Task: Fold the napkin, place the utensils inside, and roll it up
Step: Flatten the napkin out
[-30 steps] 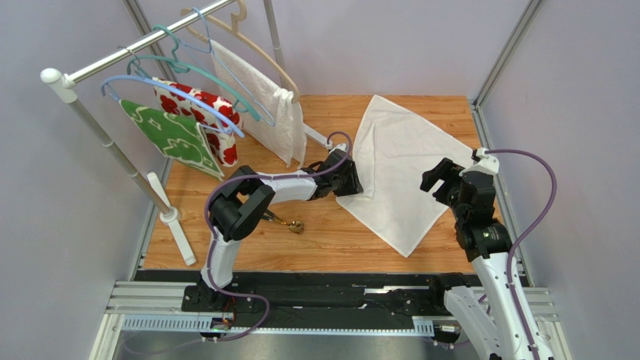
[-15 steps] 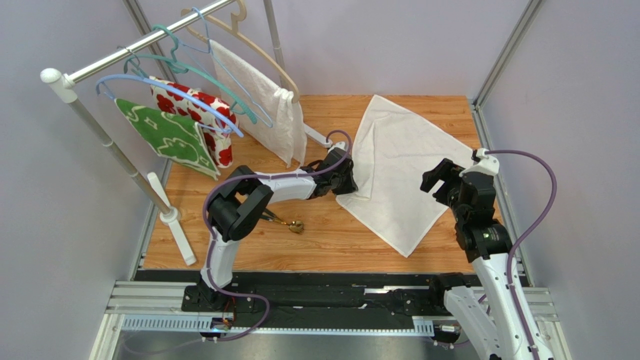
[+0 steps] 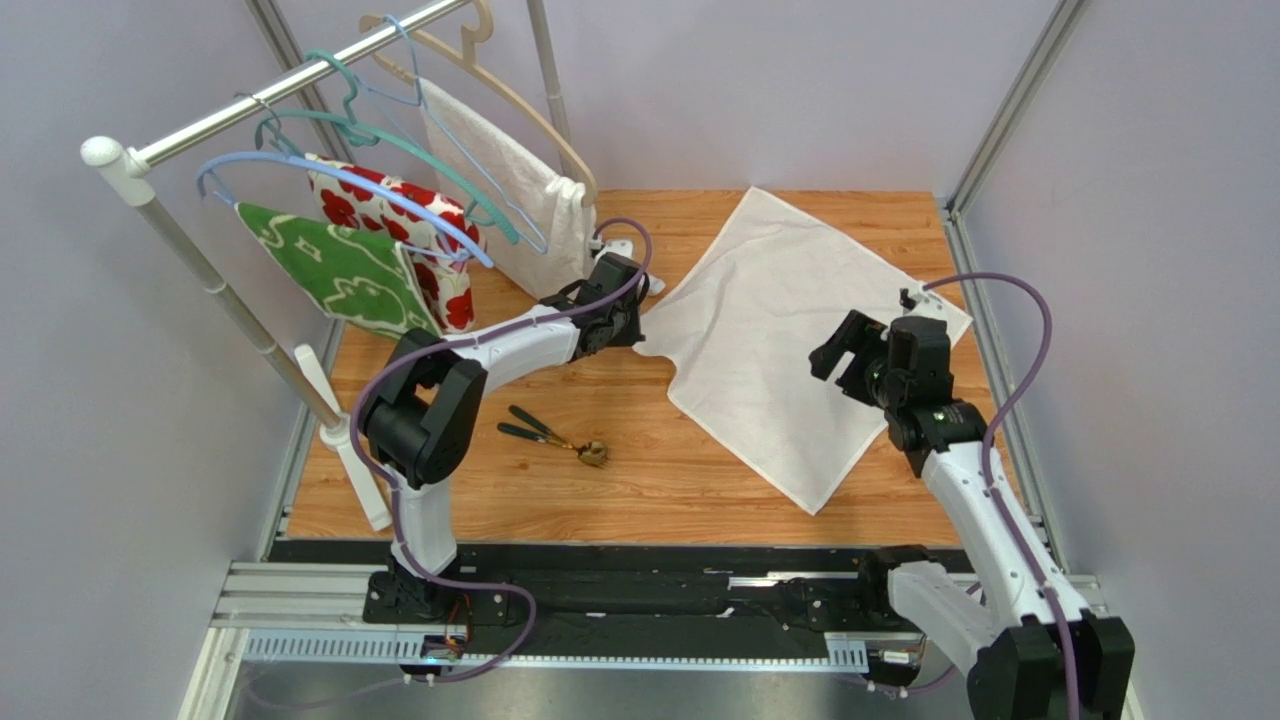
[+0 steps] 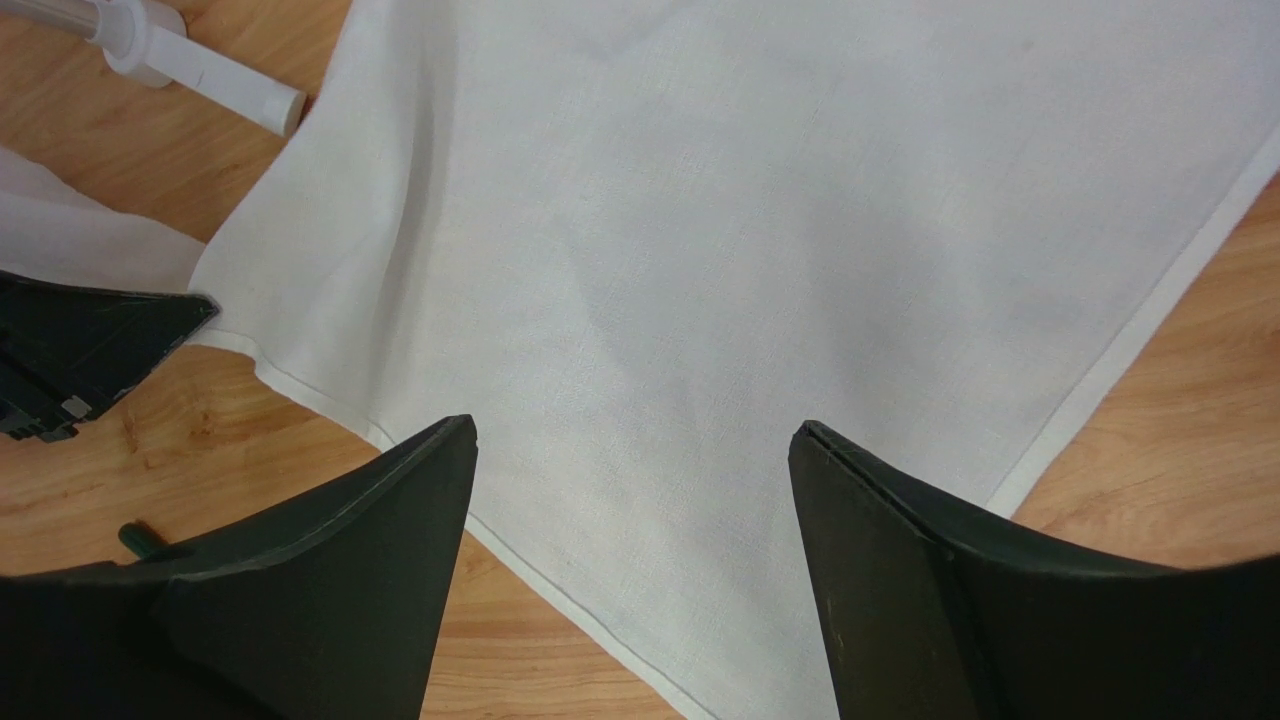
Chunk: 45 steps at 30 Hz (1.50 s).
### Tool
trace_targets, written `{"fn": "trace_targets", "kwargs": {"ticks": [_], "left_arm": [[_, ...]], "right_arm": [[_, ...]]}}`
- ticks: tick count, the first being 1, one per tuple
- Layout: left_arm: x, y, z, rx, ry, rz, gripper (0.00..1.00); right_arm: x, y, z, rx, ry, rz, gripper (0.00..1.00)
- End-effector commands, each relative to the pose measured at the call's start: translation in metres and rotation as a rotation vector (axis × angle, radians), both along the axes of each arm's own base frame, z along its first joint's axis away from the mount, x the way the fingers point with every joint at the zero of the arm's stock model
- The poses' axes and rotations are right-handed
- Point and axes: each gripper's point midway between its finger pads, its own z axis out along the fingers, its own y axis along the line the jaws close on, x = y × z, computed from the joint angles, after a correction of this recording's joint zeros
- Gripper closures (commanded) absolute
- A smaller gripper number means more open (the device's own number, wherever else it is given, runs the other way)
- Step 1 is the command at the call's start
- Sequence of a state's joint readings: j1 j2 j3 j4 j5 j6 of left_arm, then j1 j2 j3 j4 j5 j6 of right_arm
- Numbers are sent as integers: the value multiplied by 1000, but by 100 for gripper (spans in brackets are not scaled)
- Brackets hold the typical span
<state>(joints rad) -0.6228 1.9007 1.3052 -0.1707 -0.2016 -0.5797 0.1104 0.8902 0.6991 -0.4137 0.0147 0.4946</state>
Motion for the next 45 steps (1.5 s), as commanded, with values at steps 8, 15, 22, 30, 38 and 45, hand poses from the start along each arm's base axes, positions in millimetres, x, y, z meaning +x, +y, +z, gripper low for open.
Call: {"fn": "trace_targets", "kwargs": {"ticks": [8,15,22,30,38,45], "left_arm": [[5,36,-7,270,-18,-6,100],[5,34,6,260,-47,-42,49],[-16,17,33,202,-104,-104,26],[-58,-56,53,83,-145,-251,25],[-100,-149,55,-144,-220,-568,29],[-174,-243,57,-334,-280,-947,33]], "right_arm": [[29,19,-63,86,238,25,20],[19,-1,-112,120,422,-81,17],[14,-34,-147,218,534,-189,17],[50,-42,-154,225,540,-213,17],[79,-43,-133,236,501,-202,20],[64,-91,-6,124,250,-303,20]]}}
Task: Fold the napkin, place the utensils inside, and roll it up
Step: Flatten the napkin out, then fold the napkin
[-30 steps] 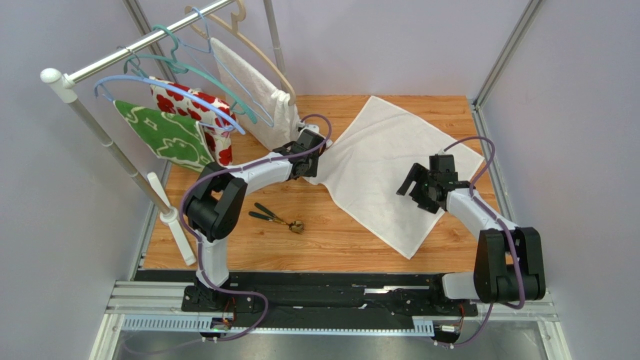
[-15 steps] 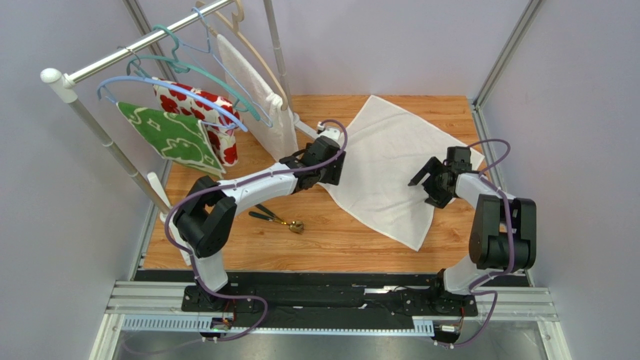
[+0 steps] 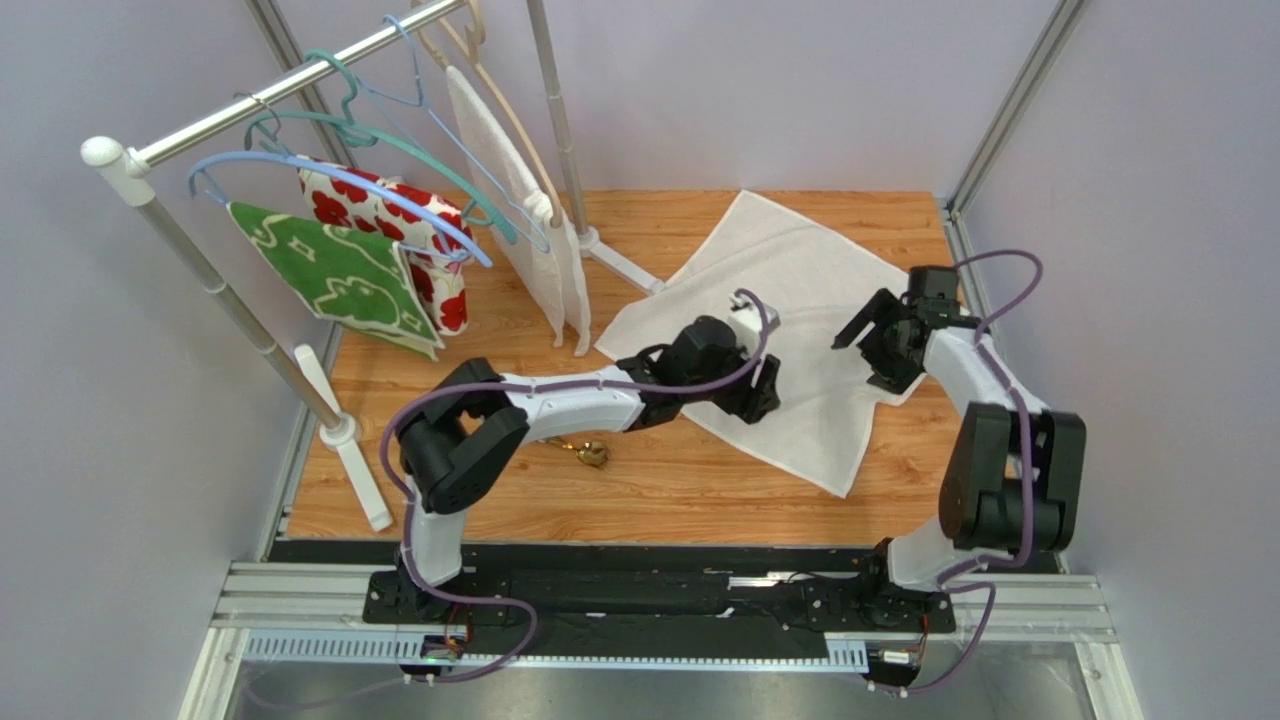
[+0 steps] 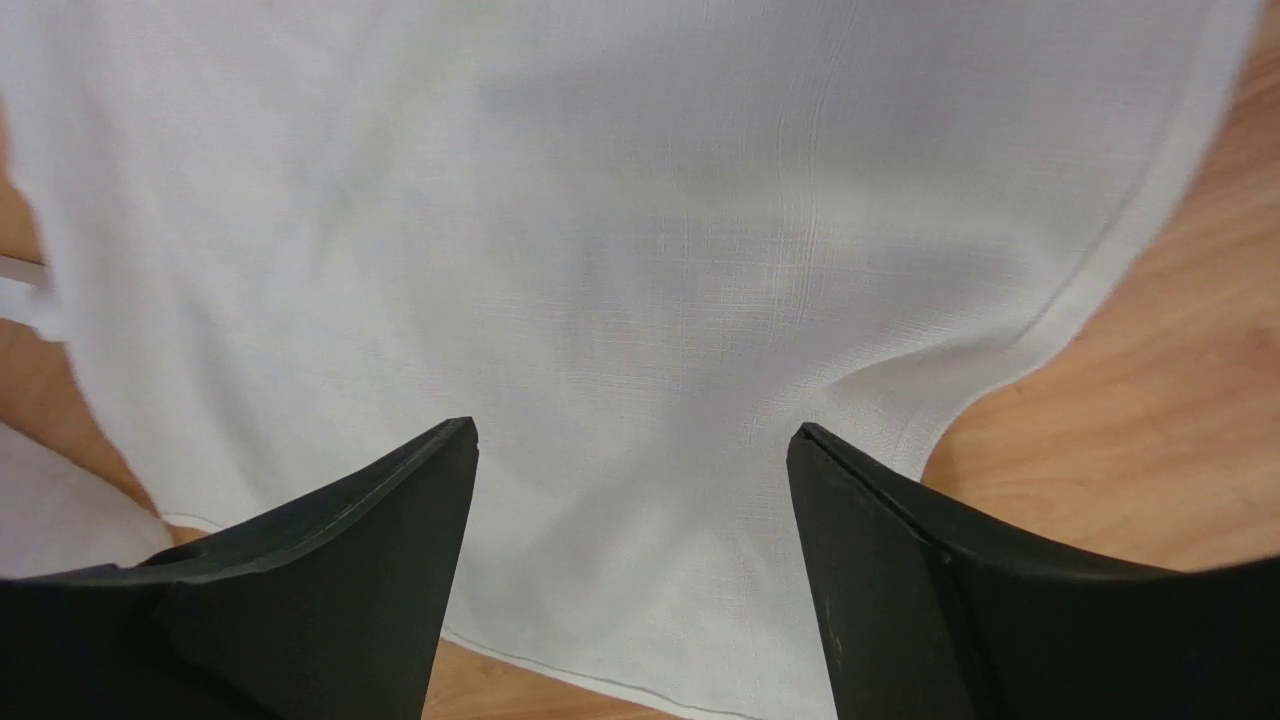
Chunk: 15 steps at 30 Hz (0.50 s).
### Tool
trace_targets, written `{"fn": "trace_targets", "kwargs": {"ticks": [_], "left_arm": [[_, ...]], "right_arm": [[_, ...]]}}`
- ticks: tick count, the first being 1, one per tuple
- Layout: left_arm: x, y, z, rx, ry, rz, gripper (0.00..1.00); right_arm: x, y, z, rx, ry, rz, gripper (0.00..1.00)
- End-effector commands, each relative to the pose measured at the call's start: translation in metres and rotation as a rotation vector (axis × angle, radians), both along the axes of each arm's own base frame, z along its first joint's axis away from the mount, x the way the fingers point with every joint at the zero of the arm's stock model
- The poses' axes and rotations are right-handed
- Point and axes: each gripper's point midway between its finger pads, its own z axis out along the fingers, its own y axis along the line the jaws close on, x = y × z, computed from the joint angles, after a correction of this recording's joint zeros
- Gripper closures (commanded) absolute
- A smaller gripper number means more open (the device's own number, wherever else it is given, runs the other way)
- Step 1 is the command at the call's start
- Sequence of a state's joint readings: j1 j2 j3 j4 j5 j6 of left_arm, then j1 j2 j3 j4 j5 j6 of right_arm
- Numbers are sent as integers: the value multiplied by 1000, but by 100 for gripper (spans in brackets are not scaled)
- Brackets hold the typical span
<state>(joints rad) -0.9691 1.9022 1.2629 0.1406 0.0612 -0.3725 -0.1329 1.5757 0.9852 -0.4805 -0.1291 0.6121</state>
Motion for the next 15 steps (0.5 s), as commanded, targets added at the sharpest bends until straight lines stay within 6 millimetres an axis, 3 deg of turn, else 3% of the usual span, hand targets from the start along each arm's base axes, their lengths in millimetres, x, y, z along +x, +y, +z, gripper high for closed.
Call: {"fn": "trace_targets", "kwargs": {"ticks": [1,2,4,5,7,11,15], "left_arm": [[-52,-78,31,-188,-87,-316,34],[-68,-90,19,-183,-72,-365,34],[-86,-107,24,-210,-70,-446,36],[-101,-115,14,-205,-55,-486,37],[-120,-124,14,-221,-52,-562,39],[-158,-128,-1,-195,-39,-657,43],[-168,-117,-30,-117,10,-650,46]], "right_arm": [[-5,-46,110,-113,-225,-100,20],[-10,-54,122,-116,-248,-121,20],[-22,-74,150,-144,-315,-173,20],[-28,-79,159,-158,-332,-188,20],[-40,-93,177,-193,-369,-231,20],[-52,-102,187,-183,-389,-267,19],[-54,-94,182,-140,-389,-250,20]]}}
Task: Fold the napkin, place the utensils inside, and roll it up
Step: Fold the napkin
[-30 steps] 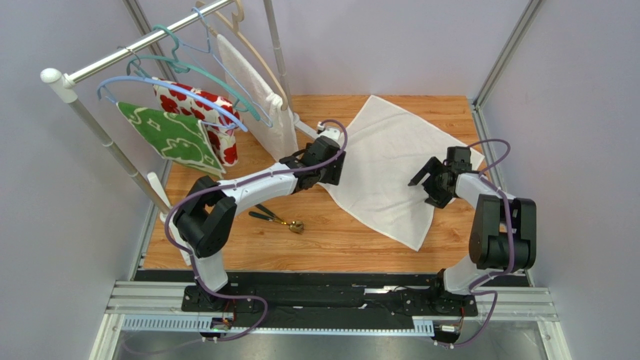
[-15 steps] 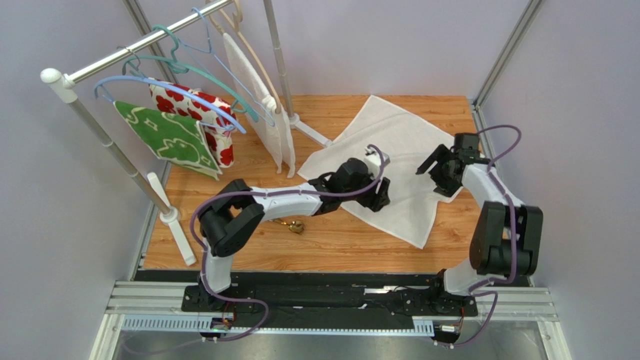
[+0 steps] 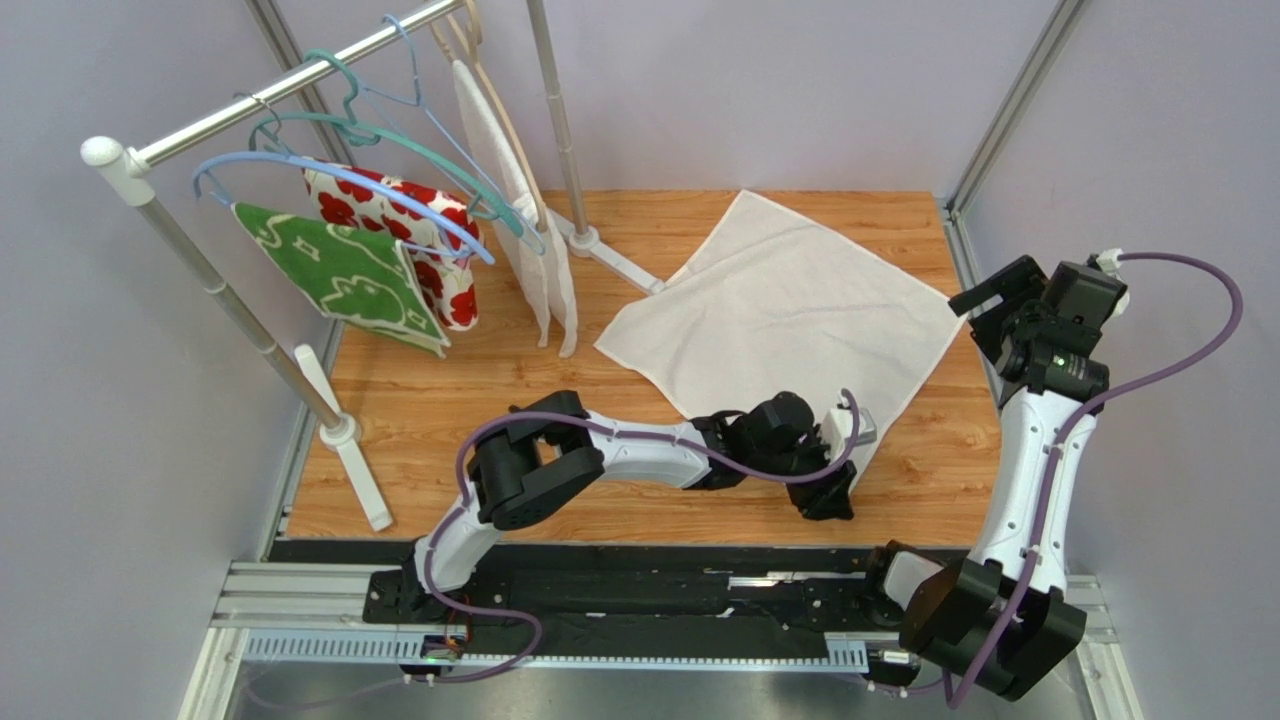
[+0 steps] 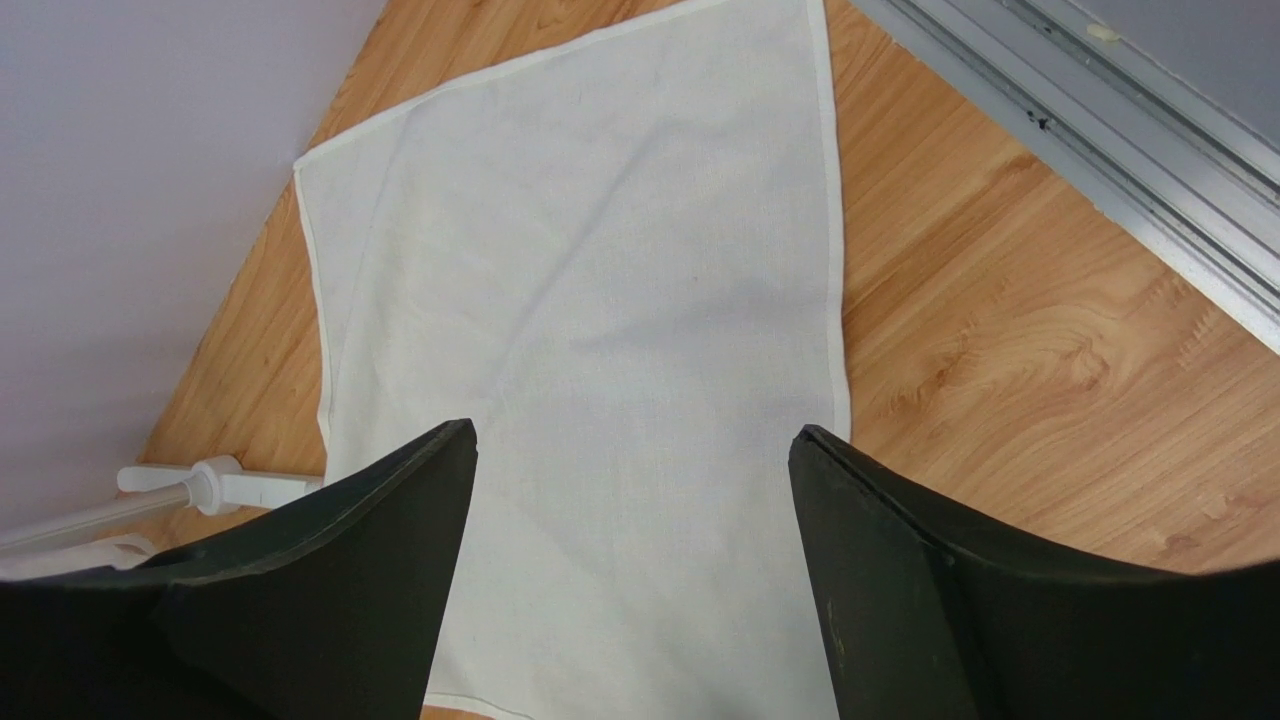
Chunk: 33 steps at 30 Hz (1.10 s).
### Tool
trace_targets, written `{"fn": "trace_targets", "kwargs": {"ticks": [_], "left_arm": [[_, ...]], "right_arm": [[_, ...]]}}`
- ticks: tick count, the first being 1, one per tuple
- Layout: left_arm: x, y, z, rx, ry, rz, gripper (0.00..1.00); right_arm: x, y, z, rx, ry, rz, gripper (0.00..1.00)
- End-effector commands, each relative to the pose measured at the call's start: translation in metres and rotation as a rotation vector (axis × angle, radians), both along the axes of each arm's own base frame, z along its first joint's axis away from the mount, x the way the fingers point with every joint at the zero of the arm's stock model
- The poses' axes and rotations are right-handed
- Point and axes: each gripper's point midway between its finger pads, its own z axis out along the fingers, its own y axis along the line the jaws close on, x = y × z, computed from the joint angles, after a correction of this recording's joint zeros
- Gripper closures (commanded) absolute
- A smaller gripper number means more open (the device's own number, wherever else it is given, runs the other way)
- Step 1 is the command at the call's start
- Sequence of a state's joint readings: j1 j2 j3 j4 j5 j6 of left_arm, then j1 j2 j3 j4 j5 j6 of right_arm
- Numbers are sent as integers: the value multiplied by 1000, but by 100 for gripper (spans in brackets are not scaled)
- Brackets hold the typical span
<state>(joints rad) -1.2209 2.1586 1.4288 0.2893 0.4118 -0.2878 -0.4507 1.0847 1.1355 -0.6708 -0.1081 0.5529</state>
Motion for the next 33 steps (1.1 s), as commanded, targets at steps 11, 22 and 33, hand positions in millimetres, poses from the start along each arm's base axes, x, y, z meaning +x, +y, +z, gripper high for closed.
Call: {"fn": "trace_targets", "kwargs": {"ticks": [11,22,33], "left_arm": [[3,-4,-36,65,-96,30,46],[8,-3,-64,191,-184,87,50],[14,7,-89,369,-321,195,69]], "right_arm": [[-7,21,-5,64,-4,78,20],[-9,26,4,64,-33,100,20],[-6,32,14,81,-74,129,20]]}}
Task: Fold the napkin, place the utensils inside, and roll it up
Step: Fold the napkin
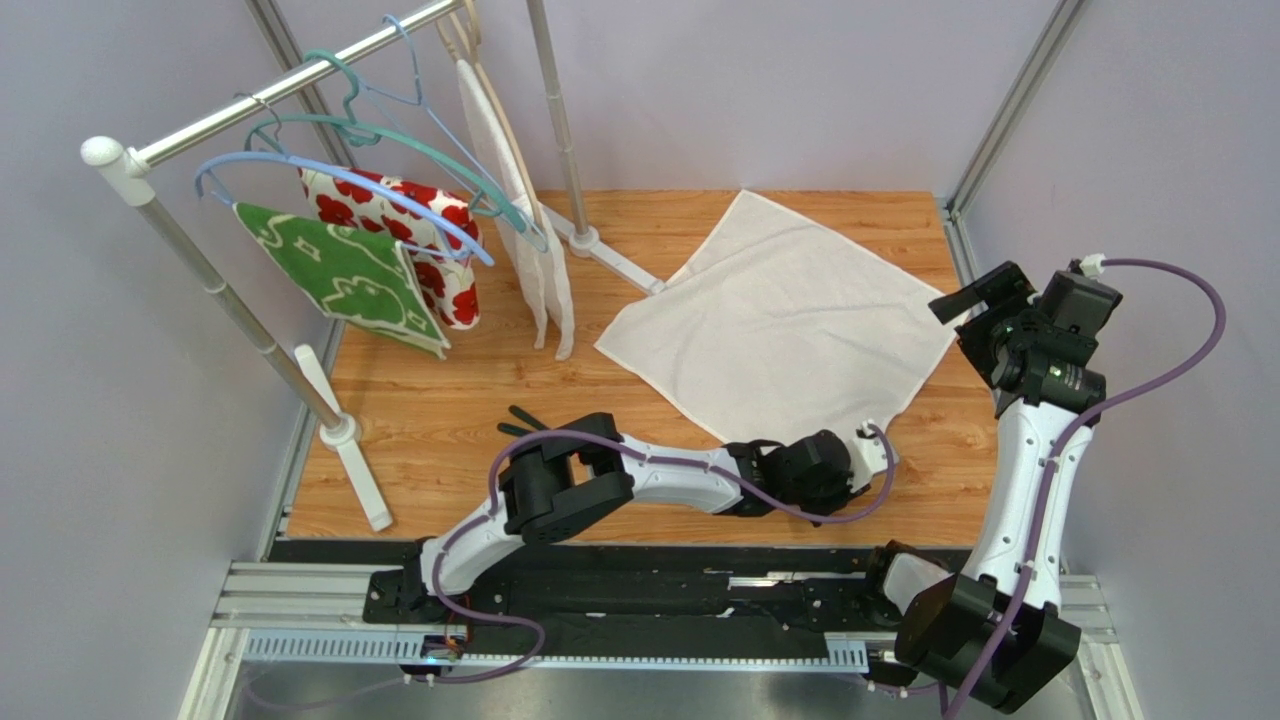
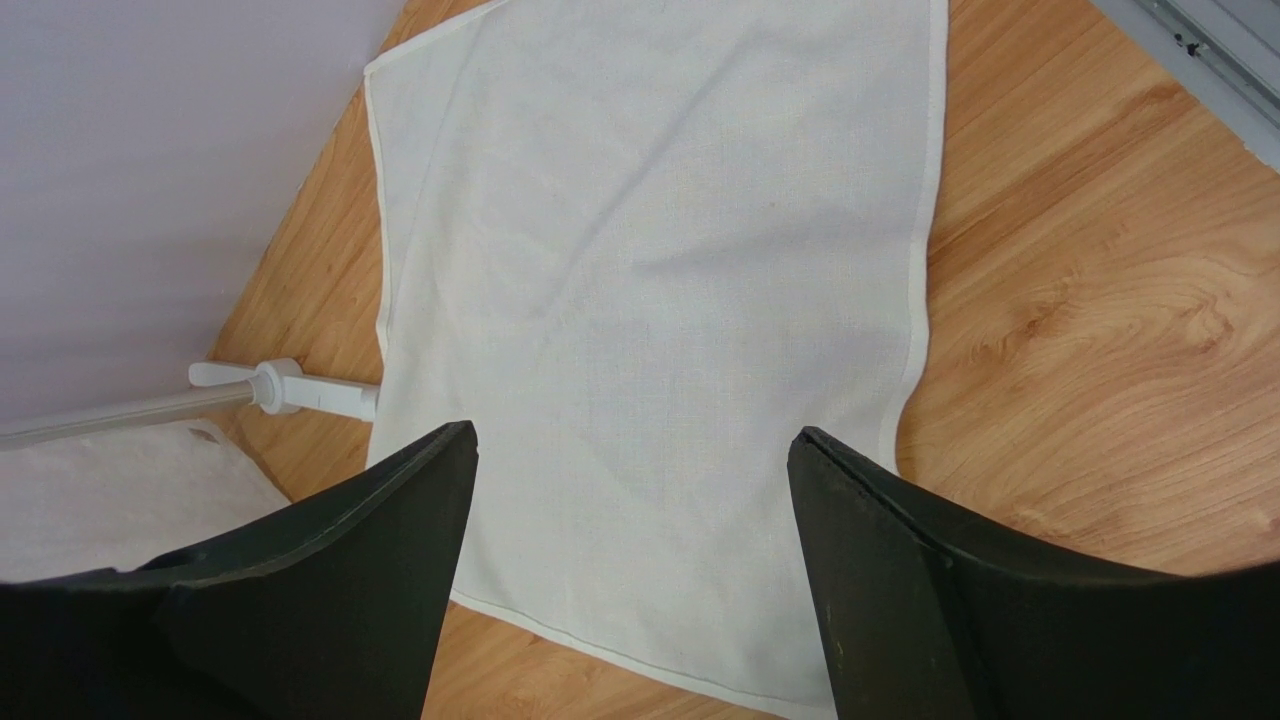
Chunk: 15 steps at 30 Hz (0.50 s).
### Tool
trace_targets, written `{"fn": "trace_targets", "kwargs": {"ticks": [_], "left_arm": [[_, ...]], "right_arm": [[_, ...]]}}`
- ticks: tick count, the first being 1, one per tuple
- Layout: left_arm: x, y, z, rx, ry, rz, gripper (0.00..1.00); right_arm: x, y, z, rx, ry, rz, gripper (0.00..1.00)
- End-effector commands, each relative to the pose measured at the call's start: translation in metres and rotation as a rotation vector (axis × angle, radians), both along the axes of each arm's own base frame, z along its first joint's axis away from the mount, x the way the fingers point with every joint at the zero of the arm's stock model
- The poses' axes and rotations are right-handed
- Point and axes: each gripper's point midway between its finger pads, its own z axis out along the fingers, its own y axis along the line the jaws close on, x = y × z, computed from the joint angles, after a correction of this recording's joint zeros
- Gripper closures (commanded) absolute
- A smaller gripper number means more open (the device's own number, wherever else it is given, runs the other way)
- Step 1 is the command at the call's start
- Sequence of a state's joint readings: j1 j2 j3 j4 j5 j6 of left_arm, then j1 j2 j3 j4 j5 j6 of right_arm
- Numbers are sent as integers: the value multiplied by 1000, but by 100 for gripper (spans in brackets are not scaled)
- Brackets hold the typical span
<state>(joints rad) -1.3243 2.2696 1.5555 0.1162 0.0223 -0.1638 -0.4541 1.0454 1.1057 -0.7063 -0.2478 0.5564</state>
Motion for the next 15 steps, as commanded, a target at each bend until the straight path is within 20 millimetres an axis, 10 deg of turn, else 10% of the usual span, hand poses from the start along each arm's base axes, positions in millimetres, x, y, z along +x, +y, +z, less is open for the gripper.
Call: {"fn": "trace_targets", "kwargs": {"ticks": [1,8,15], "left_arm": [[0,15,-36,164,-68,33,70],[-3,15,-35,161,-63,27,100],[-32,22,-9,110,62,-47,100]], "right_arm": [[3,4,19,0,-68,19,20],[0,4,23,-11,-78,16,20],[-2,3,21,-23,-74,9,20]]}}
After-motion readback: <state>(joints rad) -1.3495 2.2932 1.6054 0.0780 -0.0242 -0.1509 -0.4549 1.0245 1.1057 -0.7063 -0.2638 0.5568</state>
